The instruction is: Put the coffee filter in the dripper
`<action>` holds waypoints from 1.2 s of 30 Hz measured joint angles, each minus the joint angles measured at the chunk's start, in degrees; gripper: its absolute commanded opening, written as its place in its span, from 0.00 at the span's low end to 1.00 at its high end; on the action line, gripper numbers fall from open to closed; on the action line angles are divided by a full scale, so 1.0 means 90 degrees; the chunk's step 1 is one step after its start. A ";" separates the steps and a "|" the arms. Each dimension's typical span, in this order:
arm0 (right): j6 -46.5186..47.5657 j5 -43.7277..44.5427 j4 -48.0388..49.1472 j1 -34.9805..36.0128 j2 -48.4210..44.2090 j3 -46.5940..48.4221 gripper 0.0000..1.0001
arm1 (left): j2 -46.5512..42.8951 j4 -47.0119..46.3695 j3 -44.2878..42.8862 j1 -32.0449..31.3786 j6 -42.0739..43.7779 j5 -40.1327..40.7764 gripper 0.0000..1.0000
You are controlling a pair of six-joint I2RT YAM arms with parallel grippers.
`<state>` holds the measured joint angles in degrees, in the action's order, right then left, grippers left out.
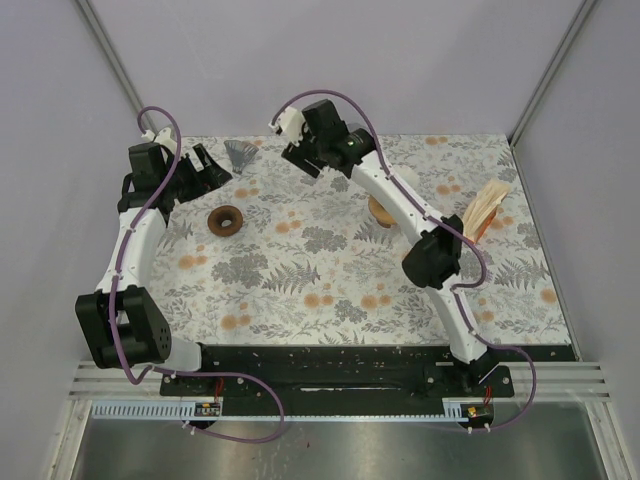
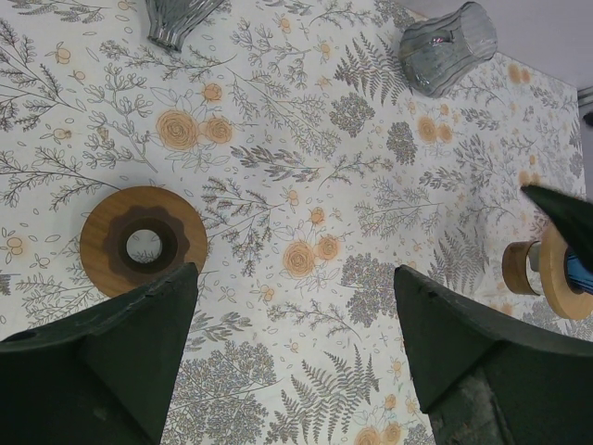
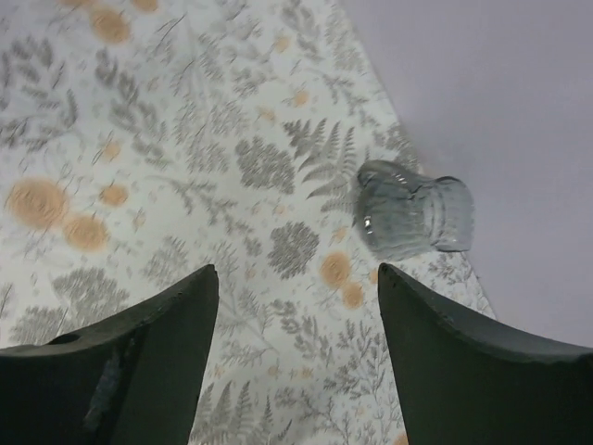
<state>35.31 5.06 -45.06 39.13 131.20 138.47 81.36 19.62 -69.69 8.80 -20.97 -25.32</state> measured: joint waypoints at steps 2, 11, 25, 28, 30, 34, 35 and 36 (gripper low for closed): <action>-0.0165 0.0058 -0.0041 -0.0100 0.0474 0.0935 0.84 | 0.0000 -0.0002 0.0002 0.0000 0.0000 -0.0002 0.90; -0.0573 0.0835 0.0498 -0.0612 0.1892 0.1566 0.86 | 0.0029 -0.0002 0.0010 0.0005 0.0000 -0.0024 0.88; -0.0988 0.0748 0.0668 -0.0605 0.1039 0.1435 0.86 | 0.1821 0.1069 -0.1996 -0.0908 0.1066 0.0104 0.88; -0.1132 0.0782 0.0585 -0.0646 0.0678 0.1435 0.86 | 0.2458 0.1277 -0.2958 -0.1285 0.1515 0.0100 0.88; -0.1277 0.0753 0.0522 -0.0697 0.0452 0.1435 0.86 | 0.2892 0.1404 -0.3572 -0.1554 0.1792 0.0100 0.88; -0.1688 0.0590 0.0381 -0.1018 -0.0121 0.1294 0.86 | 0.3840 0.1542 -0.4789 -0.2059 0.2363 0.0097 0.88; -0.1770 0.0566 0.0362 -0.1122 -0.0294 0.1178 0.86 | 0.4061 0.1552 -0.5066 -0.2164 0.2460 0.0090 0.88; -0.1848 0.0549 0.0340 -0.1239 -0.0493 0.1025 0.86 | 0.4345 0.1583 -0.5433 -0.2280 0.2545 0.0070 0.88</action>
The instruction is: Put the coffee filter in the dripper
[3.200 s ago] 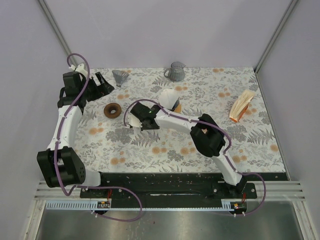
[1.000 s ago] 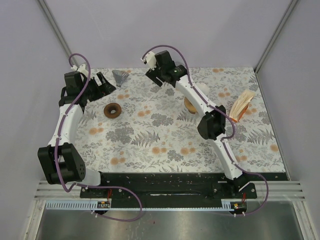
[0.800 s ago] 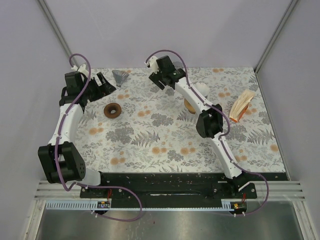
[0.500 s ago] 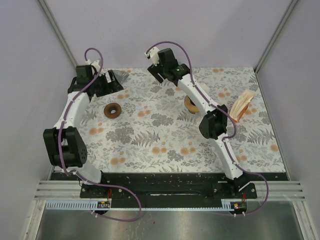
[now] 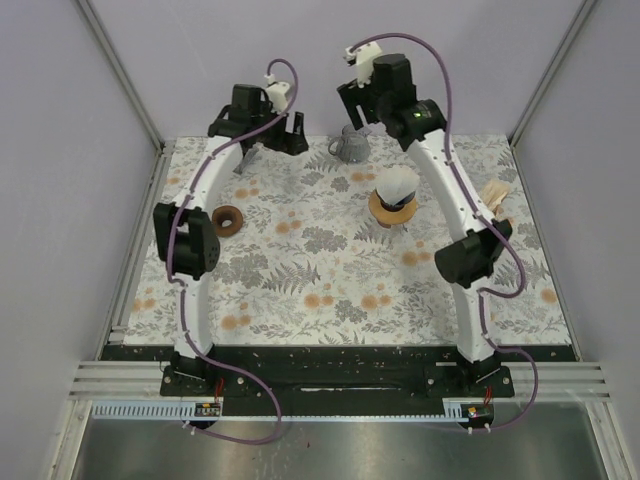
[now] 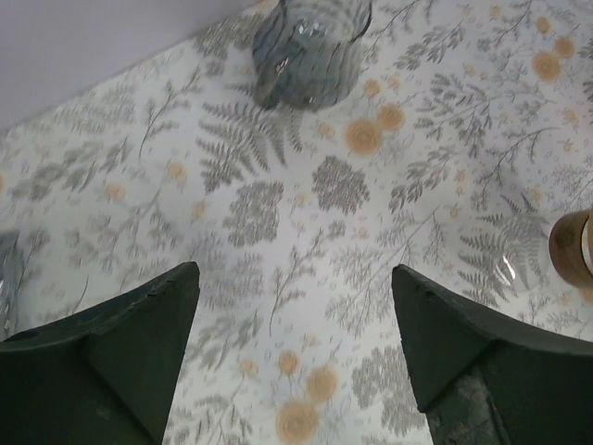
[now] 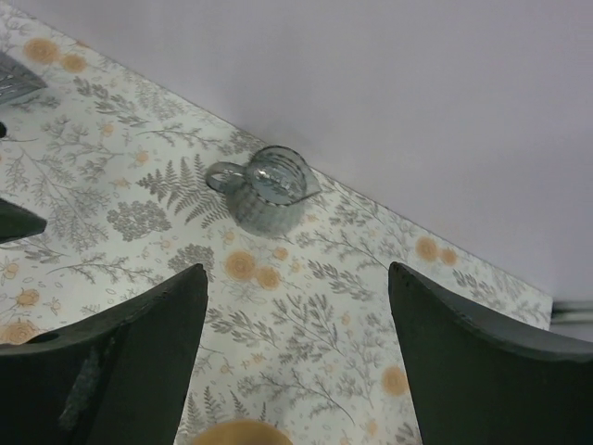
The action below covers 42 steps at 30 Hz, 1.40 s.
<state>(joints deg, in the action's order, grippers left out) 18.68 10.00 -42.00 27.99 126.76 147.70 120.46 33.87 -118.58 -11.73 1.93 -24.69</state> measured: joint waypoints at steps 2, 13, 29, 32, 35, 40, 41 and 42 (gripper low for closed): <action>-0.0131 0.0015 -0.0027 -0.0197 -0.0408 -0.0333 0.86 | 0.0551 -0.0078 -0.0699 -0.0185 0.0083 -0.0022 0.89; -0.0442 0.0651 0.0386 -0.0529 -0.3099 -0.3776 0.86 | 0.2499 -0.2363 -0.2042 -0.0869 -0.0845 0.0634 0.94; -0.0410 0.1615 0.0544 -0.0532 -0.4289 -0.5651 0.86 | 0.3026 -0.2873 -0.2035 -0.1542 0.6290 -0.0282 0.99; -0.0372 0.1727 0.0554 -0.0532 -0.4291 -0.5746 0.86 | 0.3371 -0.2693 -0.2310 -0.1576 0.7128 -0.0109 0.99; -0.0347 0.1795 0.0583 -0.0532 -0.4340 -0.5916 0.86 | 0.3621 -0.2555 -0.2370 -0.1583 0.7730 0.0092 0.99; -0.0335 0.1800 0.0610 -0.0532 -0.4503 -0.6125 0.86 | 0.3968 -0.2501 -0.2516 -0.1583 0.8320 0.0296 0.99; -0.0335 0.1800 0.0627 -0.0532 -0.4527 -0.6130 0.86 | 0.4019 -0.2506 -0.2557 -0.1583 0.8432 0.0335 0.99; -0.0333 0.1809 0.0658 -0.0532 -0.4544 -0.6130 0.86 | 0.4051 -0.2509 -0.2584 -0.1586 0.8500 0.0359 0.99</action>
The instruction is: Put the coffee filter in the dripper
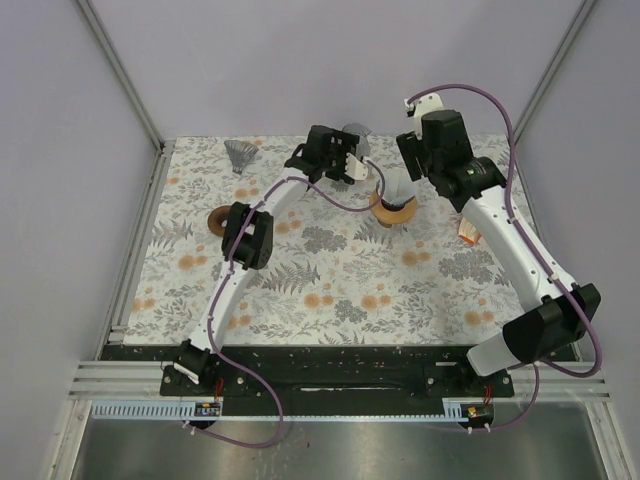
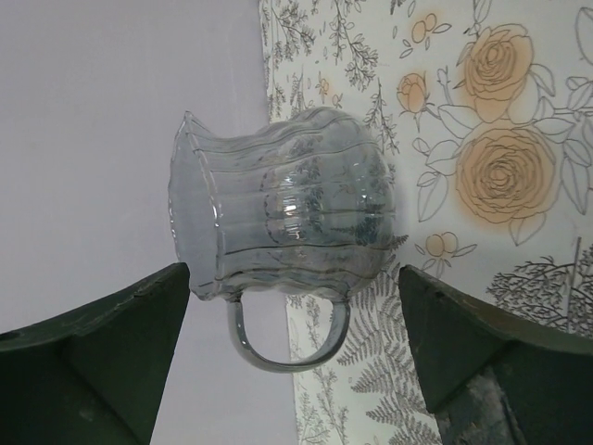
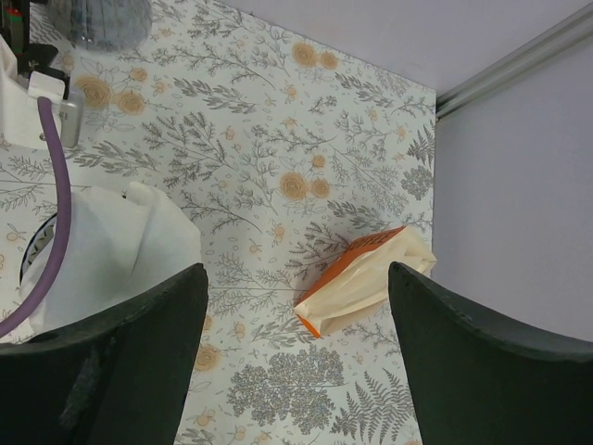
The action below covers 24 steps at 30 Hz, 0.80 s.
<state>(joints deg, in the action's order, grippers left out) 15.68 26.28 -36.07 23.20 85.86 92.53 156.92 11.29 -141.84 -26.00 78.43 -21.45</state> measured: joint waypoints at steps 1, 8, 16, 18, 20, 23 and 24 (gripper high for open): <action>-0.0002 0.0010 0.0024 0.0000 -0.0015 0.0000 0.86 | 0.0027 -0.0002 -0.0039 -0.0002 0.0063 0.0034 0.99; 0.0007 0.0032 0.0097 0.0000 -0.0092 -0.0036 0.86 | 0.0085 -0.0214 -0.0165 -0.0010 0.0189 0.0121 0.99; 0.0015 0.0097 0.0080 0.0000 -0.0092 -0.0034 0.86 | 0.0058 -0.0770 -0.0034 -0.0015 -0.0442 0.0095 0.99; 0.0015 0.0100 0.0075 0.0000 -0.0092 -0.0034 0.86 | -0.0117 -0.0877 0.0333 0.0017 -0.0573 0.0080 0.99; 0.0012 0.0100 0.0075 0.0000 -0.0092 -0.0034 0.86 | -0.0323 -0.0945 0.0736 0.0034 -0.0680 0.0073 0.99; 0.0000 0.0092 0.0053 0.0000 -0.0092 -0.0032 0.86 | -0.0437 -0.0896 0.0850 0.0080 -0.1015 0.0002 0.99; -0.0010 0.0087 0.0032 0.0000 -0.0092 -0.0032 0.86 | -0.0476 -0.0879 0.0850 0.0109 -0.1185 -0.0046 0.99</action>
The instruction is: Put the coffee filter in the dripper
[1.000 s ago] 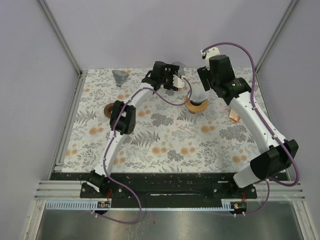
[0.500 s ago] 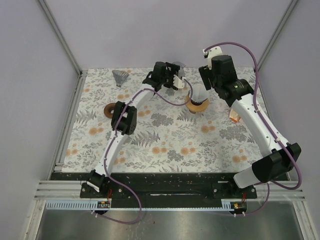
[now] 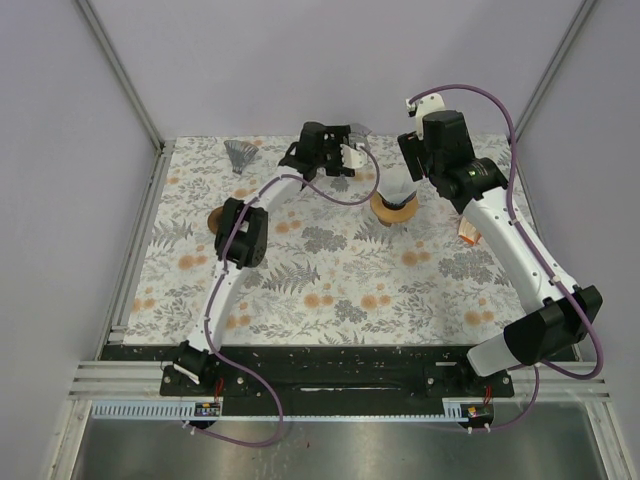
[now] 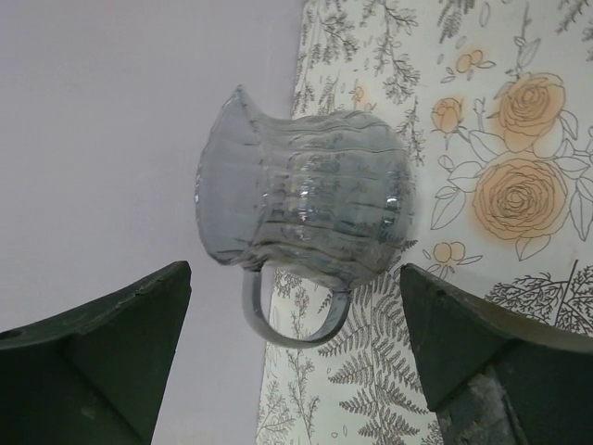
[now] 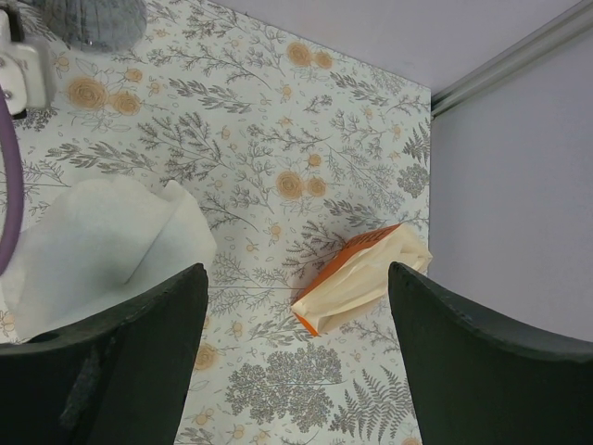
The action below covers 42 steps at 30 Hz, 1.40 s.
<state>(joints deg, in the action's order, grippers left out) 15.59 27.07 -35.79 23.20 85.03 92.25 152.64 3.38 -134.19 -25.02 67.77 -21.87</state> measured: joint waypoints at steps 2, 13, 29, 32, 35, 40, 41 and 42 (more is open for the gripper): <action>-0.0007 -0.0017 -0.0012 0.0000 0.0002 0.0000 0.86 | -0.0066 0.0022 -0.0024 0.0070 -0.0347 -0.0114 0.99; -0.0068 -0.0087 -0.0058 0.0000 0.0015 0.0012 0.86 | -0.0083 0.0092 -0.0850 0.0571 -0.3235 -0.0687 0.88; -0.0036 -0.0121 -0.0056 0.0000 0.0027 0.0010 0.86 | 0.0682 -0.0789 -0.1124 0.0595 -0.3150 -0.0172 0.82; -0.0019 -0.0124 -0.0056 0.0000 0.0032 -0.0005 0.86 | 0.0697 -0.0843 -0.1115 0.0602 -0.3126 -0.0163 0.82; -0.0005 -0.0124 -0.0053 0.0000 0.0044 -0.0005 0.86 | 0.0697 -0.1025 -0.1086 0.0612 -0.3007 -0.0170 0.82; 0.0027 -0.0119 -0.0051 0.0000 0.0061 -0.0022 0.86 | 0.0702 -0.1001 -0.1032 0.0624 -0.2795 -0.0165 0.80; 0.0027 -0.0121 -0.0049 0.0000 0.0061 -0.0032 0.85 | 0.0704 -0.0991 -0.1032 0.0624 -0.2744 -0.0168 0.80; 0.0027 -0.0121 -0.0049 0.0000 0.0061 -0.0046 0.86 | 0.0704 -0.0986 -0.1032 0.0624 -0.2698 -0.0170 0.79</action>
<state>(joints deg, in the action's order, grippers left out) 15.84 25.98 -36.23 23.20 85.58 91.83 158.98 -5.50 -143.48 -19.40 43.48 -23.40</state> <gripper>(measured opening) 0.855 0.808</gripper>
